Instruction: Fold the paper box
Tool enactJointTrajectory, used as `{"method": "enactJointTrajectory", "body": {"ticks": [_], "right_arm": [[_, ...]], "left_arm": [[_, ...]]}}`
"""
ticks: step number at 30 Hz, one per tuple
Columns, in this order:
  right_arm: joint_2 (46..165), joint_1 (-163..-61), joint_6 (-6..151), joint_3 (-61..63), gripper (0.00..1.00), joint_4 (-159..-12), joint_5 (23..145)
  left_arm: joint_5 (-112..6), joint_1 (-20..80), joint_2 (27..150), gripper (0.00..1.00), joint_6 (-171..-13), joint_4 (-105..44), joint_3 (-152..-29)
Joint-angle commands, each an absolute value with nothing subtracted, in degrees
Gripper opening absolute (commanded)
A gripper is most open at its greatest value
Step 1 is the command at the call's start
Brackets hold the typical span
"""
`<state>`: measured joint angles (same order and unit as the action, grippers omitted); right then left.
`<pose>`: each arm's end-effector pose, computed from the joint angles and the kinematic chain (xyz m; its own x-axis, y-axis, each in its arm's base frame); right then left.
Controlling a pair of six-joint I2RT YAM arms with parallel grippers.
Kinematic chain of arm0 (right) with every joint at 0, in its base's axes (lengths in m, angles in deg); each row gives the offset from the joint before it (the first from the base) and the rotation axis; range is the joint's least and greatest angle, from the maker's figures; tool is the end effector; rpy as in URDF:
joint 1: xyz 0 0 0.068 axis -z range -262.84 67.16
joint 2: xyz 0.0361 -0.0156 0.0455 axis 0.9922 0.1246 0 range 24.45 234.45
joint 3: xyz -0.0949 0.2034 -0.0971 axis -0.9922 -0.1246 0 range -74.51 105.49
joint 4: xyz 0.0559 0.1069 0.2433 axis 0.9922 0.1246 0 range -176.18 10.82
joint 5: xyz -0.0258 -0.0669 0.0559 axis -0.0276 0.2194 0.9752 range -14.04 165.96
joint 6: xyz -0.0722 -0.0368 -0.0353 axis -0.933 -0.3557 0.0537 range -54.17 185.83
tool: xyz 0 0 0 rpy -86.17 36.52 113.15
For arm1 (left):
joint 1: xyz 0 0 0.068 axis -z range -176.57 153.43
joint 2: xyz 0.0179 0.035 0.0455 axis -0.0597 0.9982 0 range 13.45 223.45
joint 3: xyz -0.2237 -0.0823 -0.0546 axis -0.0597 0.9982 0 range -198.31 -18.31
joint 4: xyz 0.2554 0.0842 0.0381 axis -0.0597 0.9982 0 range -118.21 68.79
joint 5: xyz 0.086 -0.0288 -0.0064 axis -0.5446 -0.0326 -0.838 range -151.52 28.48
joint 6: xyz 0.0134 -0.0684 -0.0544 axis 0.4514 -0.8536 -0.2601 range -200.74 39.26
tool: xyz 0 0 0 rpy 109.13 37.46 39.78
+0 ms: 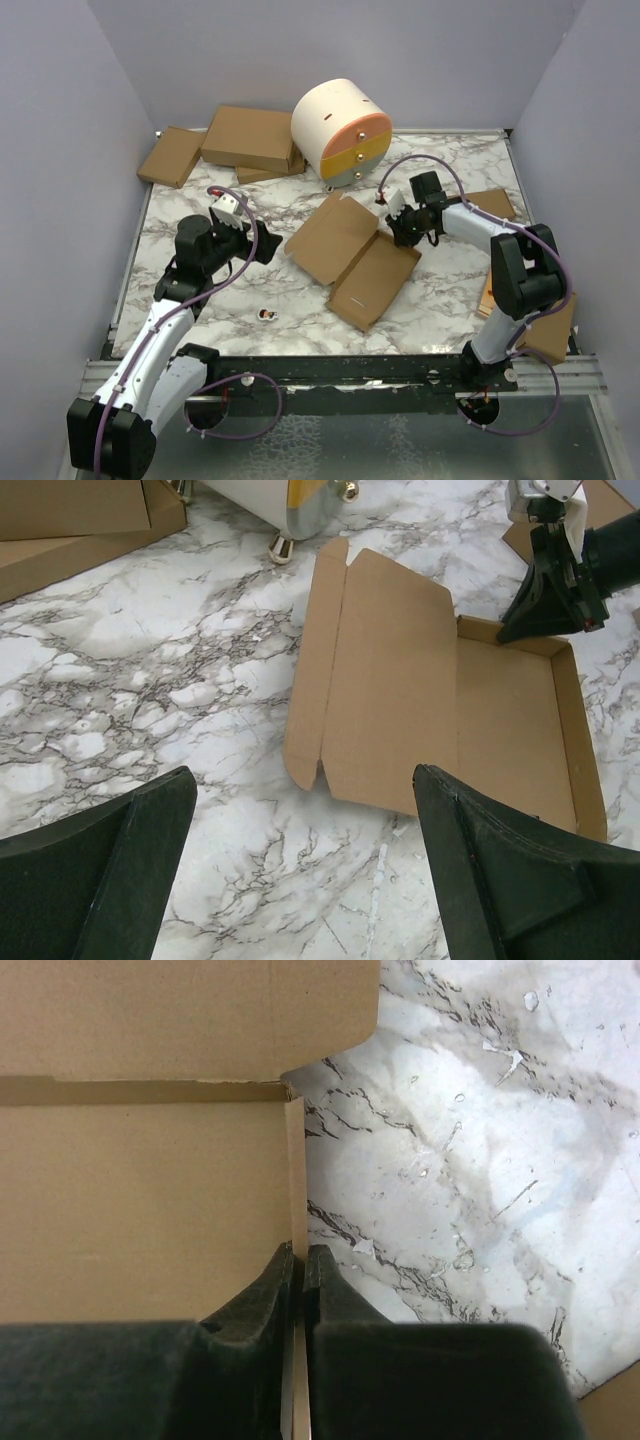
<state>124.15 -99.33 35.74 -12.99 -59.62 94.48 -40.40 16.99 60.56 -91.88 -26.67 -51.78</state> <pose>0.3392 0.1263 0.0996 -0.5503 -0.6585 -0.5133 -0.7800 0.6248 0.0348 0.2511 -0.0897 0.2448 -0.3572 -0.0992 -0.9287 0.4973 0.8215 -0.2791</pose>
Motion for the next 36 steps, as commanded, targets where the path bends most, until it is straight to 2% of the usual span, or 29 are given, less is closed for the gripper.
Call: {"method": "enactJointTrajectory", "body": {"ticks": [1,6,9,10,11,13,14,16,20,27,31,36], "right_arm": [[123.9,-98.9,38.1,-14.3,0.01,-62.5,95.8],[121.2,-95.2,45.6,-15.3,0.01,-64.1,106.2],[119.4,-93.3,51.6,-16.9,0.01,-66.5,112.3],[119.2,-93.3,53.7,-17.5,0.01,-67.2,112.9],[119.3,-93.3,55.4,-18.0,0.01,-67.6,113.7],[119.7,-93.3,58.9,-18.9,0.01,-68.9,114.3],[119.9,-93.3,60.3,-19.4,0.01,-69.6,114.4],[120.4,-93.3,62.9,-20.2,0.01,-71.0,114.2],[119.3,-93.3,65.6,-21.9,0.01,-73.8,114.7],[115.2,-94.1,65.8,-24.2,0.01,-79.0,110.6],[112.4,-95.0,64.3,-25.0,0.01,-81.7,107.4],[109.9,-96.8,61.6,-25.0,0.01,-85.5,100.3]], "left_arm": [[-38.6,16.8,60.6,0.92,-94.3,-28.6,-50.8],[-37.6,16.8,60.4,0.92,-106.9,-32.2,-46.8],[-38.8,16.8,58.9,0.88,-118.4,-35.8,-41.6],[-38.9,16.8,58.2,0.82,-121.4,-37.3,-39.9],[-39.1,16.9,57.5,0.72,-123.8,-38.4,-38.2],[-40.5,16.9,56.4,0.51,-126.8,-38.2,-36.1],[-40.9,16.9,56.3,0.38,-127.4,-37.7,-35.4],[-41.6,17.1,56.8,0.33,-127.8,-37.2,-34.5],[-41.6,17.7,59.3,0.33,-128.6,-40.5,-33.4],[-38.8,18.1,62.7,0.39,-133.5,-54.6,-31.3],[-38.2,18.2,60.5,0.49,-131.4,-56.3,-33.4],[-38.6,18.1,59.1,0.51,-128.9,-56.1,-35.9]]}}
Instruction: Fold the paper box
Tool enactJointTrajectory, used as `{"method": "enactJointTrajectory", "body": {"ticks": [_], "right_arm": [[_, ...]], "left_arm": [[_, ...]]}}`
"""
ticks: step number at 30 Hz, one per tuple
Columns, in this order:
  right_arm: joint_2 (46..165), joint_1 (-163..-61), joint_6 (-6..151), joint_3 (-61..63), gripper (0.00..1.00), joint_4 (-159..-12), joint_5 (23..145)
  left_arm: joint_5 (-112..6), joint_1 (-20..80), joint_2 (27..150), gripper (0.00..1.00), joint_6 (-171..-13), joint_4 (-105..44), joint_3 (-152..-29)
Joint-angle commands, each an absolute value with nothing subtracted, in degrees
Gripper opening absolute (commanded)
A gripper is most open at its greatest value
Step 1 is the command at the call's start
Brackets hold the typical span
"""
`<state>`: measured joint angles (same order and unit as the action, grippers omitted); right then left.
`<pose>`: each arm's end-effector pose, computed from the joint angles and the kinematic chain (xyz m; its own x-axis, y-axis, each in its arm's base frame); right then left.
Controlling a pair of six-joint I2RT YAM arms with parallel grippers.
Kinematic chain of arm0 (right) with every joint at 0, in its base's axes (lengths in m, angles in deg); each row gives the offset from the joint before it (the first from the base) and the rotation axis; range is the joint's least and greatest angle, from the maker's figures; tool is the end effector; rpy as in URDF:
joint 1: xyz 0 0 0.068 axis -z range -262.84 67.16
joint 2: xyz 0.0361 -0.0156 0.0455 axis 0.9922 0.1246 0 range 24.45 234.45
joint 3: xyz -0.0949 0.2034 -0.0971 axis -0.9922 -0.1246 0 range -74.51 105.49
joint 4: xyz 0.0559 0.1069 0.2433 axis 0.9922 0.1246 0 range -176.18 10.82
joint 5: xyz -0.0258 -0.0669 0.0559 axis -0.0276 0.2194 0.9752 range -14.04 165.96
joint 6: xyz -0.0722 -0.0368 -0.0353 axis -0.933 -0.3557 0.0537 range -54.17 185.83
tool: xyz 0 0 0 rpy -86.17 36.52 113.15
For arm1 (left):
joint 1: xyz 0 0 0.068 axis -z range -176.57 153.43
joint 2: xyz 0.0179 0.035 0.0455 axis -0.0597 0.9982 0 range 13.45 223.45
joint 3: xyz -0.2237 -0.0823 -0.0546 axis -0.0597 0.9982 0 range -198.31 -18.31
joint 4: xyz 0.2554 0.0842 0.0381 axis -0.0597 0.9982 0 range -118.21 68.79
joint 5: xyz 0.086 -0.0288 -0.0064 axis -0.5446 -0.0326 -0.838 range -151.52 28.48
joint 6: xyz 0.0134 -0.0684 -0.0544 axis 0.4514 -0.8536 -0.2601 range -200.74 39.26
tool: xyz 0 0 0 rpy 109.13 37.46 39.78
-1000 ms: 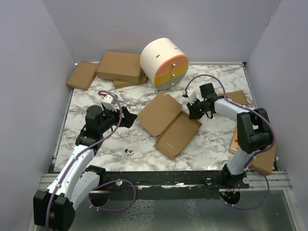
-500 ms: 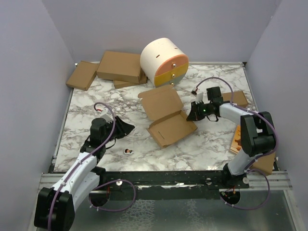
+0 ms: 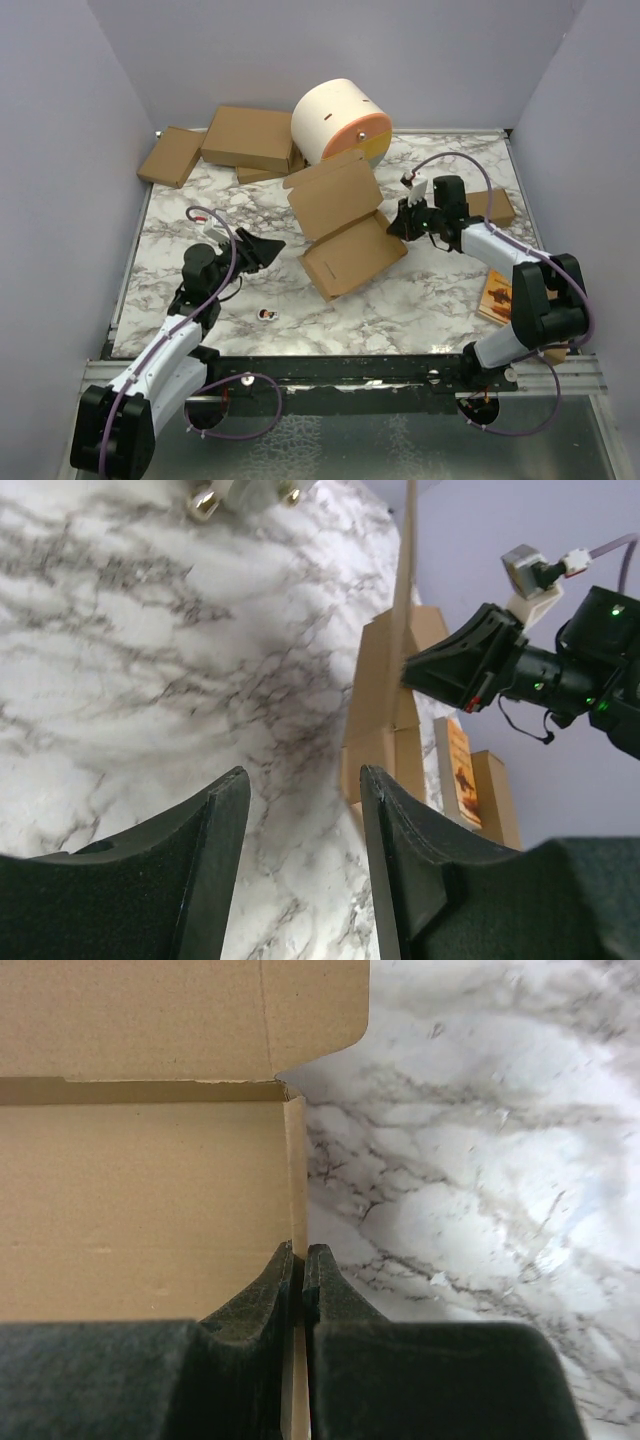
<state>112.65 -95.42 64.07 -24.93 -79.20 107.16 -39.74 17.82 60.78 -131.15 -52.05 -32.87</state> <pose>0.3315 0.1155 0.1345 -0.6805 -0.1786 -0.7107 -0.5611 0.7507 0.3486 0.2384 -0.0913 0.1752 -0.5473 -0.5983 -0.5852 0.2577 0.5448 -0.7980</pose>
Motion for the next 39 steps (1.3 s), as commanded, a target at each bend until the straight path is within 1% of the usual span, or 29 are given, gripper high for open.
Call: {"method": "enactJointTrajectory", "body": {"ticks": [1,3,4,5,6,7,9,11,13,15,19,22,28,31,39], "right_arm": [[109.3,-97.1,60.8,-25.2,0.01,-86.4,98.9],[108.2,-97.7,59.5,-25.6,0.01,-87.6,96.7],[107.7,-97.8,59.4,-25.7,0.01,-88.0,96.3],[107.0,-97.8,59.2,-25.8,0.01,-88.2,96.2],[106.5,-97.9,59.1,-25.9,0.01,-88.4,96.1],[106.1,-97.9,59.1,-26.0,0.01,-88.5,96.0],[105.8,-98.0,59.2,-25.9,0.01,-88.3,95.9],[106.0,-98.0,59.2,-25.7,0.01,-87.9,95.6],[106.1,-98.0,59.3,-25.6,0.01,-87.7,95.2],[106.2,-98.0,59.5,-25.4,0.01,-87.6,95.0],[106.4,-98.3,59.6,-25.5,0.01,-87.7,94.5],[106.6,-98.8,59.5,-25.5,0.01,-87.7,94.4],[106.4,-99.2,59.6,-25.6,0.01,-87.7,94.2],[106.5,-99.2,59.5,-25.6,0.01,-87.7,94.1],[106.6,-99.4,59.7,-25.7,0.01,-87.7,93.7]], "left_arm": [[-38.9,18.2,58.9,0.51,-128.2,-55.9,-36.4],[-40.3,18.2,58.6,0.5,-126.6,-54.8,-37.4],[-41.0,18.2,58.7,0.47,-125.1,-54.1,-37.9],[-41.8,18.2,58.7,0.41,-123.1,-52.9,-38.7],[-42.9,18.2,59.1,0.33,-120.7,-50.5,-39.7],[-43.7,18.2,59.7,0.22,-118.2,-49.1,-41.0],[-44.0,18.3,61.6,0.08,-115.1,-47.9,-42.5],[-40.4,18.3,64.0,0.01,-115.7,-49.7,-43.0],[-37.6,18.9,65.8,0.0,-118.2,-52.2,-42.9],[-38.0,20.7,66.4,0.0,-118.9,-52.2,-43.1],[-44.2,26.7,65.6,0.0,-118.9,-52.5,-42.5],[-49.5,30.6,67.3,0.0,-118.0,-51.5,-43.2],[-55.3,32.4,72.1,0.0,-116.6,-50.5,-44.5],[-56.2,32.7,73.0,0.0,-115.7,-50.4,-45.3],[-53.4,35.0,75.8,0.0,-116.1,-52.4,-45.9]]}}
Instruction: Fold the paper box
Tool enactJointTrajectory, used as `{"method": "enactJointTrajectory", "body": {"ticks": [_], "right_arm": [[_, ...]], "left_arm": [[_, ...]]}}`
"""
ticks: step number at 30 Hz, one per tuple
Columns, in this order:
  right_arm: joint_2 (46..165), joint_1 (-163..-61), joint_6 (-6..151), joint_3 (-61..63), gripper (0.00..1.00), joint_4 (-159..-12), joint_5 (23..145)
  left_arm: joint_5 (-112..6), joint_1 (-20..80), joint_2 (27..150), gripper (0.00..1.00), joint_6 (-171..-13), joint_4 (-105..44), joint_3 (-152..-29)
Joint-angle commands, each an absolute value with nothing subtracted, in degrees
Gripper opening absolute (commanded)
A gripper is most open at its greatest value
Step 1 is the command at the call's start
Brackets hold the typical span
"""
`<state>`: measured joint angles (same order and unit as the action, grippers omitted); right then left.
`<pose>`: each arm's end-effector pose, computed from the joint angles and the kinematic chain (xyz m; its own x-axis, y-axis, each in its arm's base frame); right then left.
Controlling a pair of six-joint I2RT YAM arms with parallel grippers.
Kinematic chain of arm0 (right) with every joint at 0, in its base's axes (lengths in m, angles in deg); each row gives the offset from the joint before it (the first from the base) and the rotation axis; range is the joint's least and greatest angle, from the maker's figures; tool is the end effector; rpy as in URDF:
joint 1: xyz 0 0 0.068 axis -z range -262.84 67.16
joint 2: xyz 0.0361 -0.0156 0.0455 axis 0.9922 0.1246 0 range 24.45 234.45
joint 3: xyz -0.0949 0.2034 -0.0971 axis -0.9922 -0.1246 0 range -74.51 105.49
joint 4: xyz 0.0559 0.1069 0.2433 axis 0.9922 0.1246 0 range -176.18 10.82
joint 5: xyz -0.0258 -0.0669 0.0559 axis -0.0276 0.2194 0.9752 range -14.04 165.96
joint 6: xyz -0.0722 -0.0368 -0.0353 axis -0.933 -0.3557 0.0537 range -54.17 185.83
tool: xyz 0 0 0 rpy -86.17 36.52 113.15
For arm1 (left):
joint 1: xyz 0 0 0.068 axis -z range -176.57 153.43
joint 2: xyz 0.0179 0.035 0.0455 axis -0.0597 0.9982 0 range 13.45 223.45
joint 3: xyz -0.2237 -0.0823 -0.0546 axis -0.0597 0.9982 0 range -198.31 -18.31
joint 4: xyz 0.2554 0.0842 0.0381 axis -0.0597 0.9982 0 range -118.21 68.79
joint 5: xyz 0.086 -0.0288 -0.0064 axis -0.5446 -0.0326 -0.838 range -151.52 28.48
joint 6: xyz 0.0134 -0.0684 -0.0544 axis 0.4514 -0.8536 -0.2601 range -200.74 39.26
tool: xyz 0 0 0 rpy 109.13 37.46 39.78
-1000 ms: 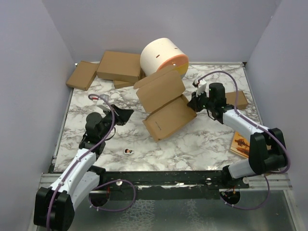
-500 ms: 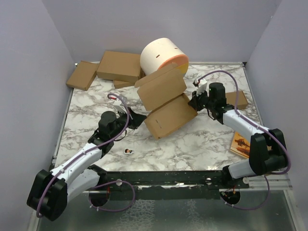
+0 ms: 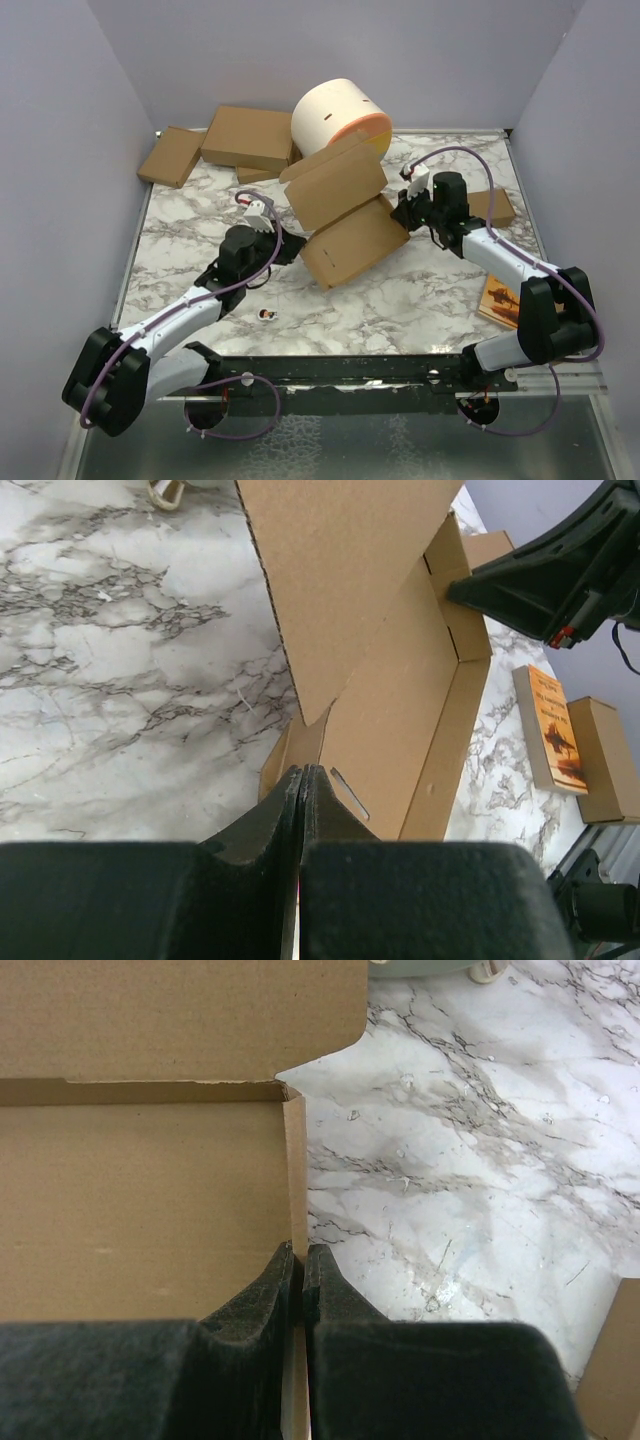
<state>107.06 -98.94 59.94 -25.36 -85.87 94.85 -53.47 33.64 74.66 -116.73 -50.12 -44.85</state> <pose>0.3385 0.1240 0.1729 -0.4779 -0.2388 -0.8454 -0.5730 0.8142 0.0939 0.2533 -0.1603 0.1895 -0.5166 -0.3725 -0.7710 0.3867 0.7019 -0.5982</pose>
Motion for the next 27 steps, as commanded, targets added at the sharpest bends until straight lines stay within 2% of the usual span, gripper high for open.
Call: {"method": "enactJointTrajectory", "body": {"ticks": [1,27], "right_arm": [[106.5,-99.4,59.8,-25.7,0.01,-87.7,93.7],[106.4,-100.9,60.7,-26.0,0.01,-87.1,94.1]], "left_arm": [[-53.4,35.3,76.1,0.0,-116.2,-52.7,-45.9],[-59.8,38.3,86.3,0.13,-116.9,-57.1,-50.6]]}}
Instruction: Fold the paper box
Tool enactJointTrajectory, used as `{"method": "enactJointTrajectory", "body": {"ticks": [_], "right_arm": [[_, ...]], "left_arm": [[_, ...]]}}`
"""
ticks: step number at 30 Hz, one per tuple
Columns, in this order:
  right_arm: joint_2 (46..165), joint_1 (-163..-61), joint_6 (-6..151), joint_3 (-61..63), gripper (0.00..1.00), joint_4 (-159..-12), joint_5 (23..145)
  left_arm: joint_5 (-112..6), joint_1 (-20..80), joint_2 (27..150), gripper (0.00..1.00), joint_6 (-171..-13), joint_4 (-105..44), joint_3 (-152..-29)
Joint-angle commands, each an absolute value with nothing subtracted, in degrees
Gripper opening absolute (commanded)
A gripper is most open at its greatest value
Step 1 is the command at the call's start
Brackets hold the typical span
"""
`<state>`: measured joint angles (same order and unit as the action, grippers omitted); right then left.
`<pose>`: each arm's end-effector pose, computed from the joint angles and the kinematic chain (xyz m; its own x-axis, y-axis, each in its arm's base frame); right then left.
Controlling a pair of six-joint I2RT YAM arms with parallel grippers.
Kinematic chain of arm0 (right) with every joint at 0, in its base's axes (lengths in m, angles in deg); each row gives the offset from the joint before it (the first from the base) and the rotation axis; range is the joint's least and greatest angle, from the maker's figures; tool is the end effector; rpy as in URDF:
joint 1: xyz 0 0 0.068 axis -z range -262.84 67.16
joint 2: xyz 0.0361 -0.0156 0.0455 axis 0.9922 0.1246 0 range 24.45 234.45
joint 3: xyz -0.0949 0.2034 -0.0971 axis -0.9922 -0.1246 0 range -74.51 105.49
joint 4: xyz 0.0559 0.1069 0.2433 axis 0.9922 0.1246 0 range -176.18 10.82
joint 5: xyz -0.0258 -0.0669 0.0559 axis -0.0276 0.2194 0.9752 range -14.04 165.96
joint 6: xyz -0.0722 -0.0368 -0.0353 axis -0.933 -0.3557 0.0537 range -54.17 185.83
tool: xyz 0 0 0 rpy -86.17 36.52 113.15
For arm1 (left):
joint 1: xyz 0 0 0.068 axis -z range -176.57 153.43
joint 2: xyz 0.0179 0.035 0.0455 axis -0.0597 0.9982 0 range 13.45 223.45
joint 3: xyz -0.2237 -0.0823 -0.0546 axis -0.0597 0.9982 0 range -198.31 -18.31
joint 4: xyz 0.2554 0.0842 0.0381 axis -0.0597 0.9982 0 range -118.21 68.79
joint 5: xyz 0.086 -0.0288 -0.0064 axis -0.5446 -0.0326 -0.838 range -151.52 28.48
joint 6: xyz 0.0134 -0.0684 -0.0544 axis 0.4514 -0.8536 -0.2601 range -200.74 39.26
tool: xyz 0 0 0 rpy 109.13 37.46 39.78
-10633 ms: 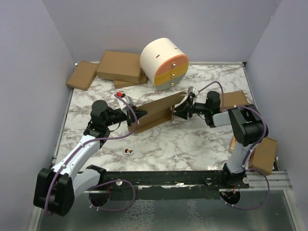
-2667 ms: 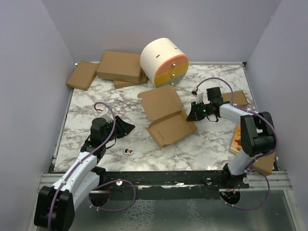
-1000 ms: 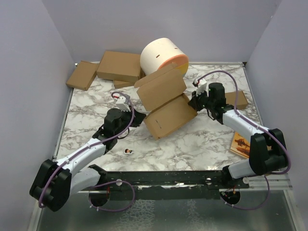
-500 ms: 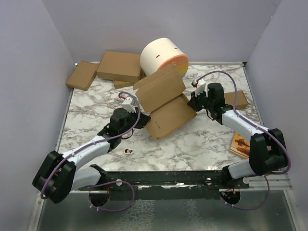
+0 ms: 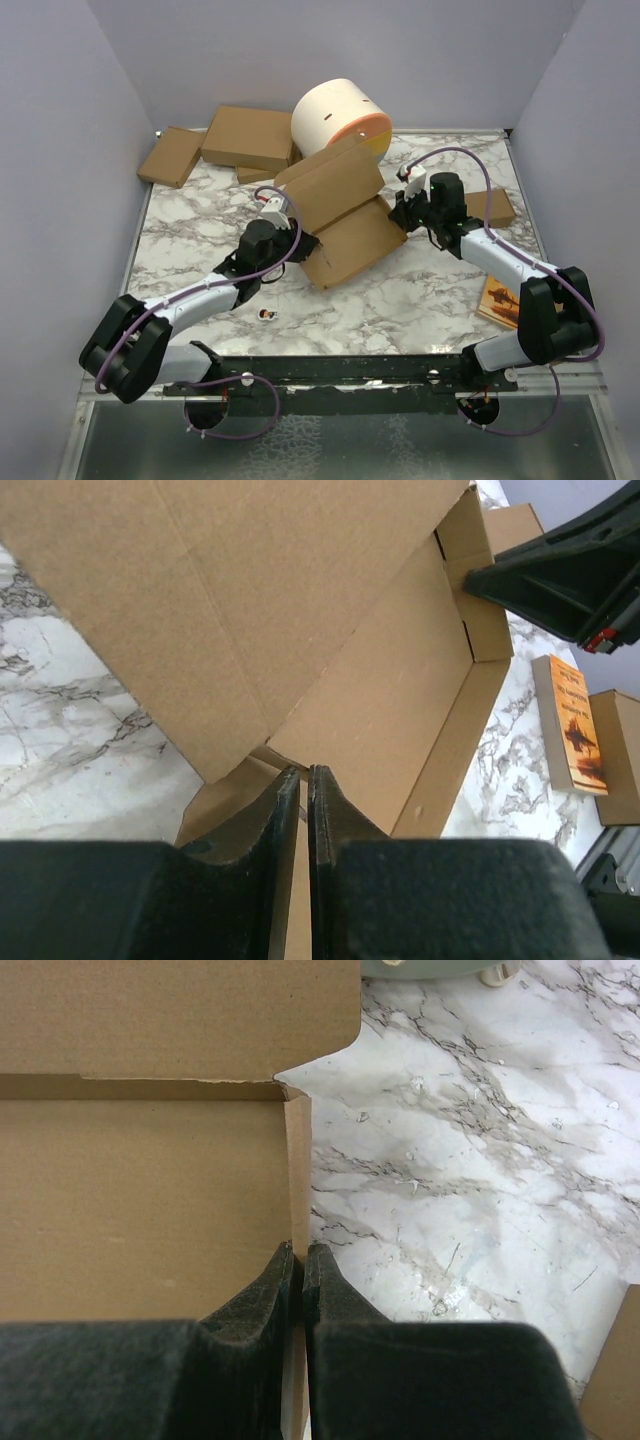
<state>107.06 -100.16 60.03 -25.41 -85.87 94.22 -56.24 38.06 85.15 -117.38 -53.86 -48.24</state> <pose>0.3361 0.1304 0.1724 -0.4750 -0.2485 -0.8442 -0.5822 0.8081 0.0897 0.2619 -0.1897 0.1684 -0.5644 -0.3324 -0.7556 0.3763 0.7111 -0.5939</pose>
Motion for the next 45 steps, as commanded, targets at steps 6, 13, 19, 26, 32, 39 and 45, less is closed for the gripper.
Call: {"method": "enactJointTrajectory", "body": {"ticks": [6,13,19,26,32,39,45], "right_arm": [[106.5,-100.9,60.6,-25.9,0.01,-87.1,94.1],[106.7,-101.1,60.7,-26.0,0.01,-86.9,94.6],[106.9,-101.4,61.0,-26.1,0.01,-86.8,95.1],[107.3,-101.4,61.9,-26.2,0.01,-86.7,95.3],[108.2,-101.3,63.8,-25.8,0.01,-86.5,91.4],[107.6,-101.2,64.7,-26.3,0.01,-87.8,89.3],[107.8,-101.2,64.6,-26.2,0.01,-87.8,89.3]], "left_arm": [[-61.0,38.3,88.1,0.19,-116.5,-58.8,-51.7],[-61.5,38.3,90.4,0.22,-116.4,-60.7,-52.4],[-64.3,38.3,92.2,0.23,-116.6,-62.6,-53.3],[-68.8,38.2,93.5,0.32,-118.4,-66.3,-53.4],[-59.1,38.3,91.4,0.32,-116.3,-69.4,-51.8],[-52.3,38.3,78.2,0.43,-115.1,-63.6,-45.7],[-50.6,38.2,66.4,0.47,-114.8,-51.6,-43.1]]}}
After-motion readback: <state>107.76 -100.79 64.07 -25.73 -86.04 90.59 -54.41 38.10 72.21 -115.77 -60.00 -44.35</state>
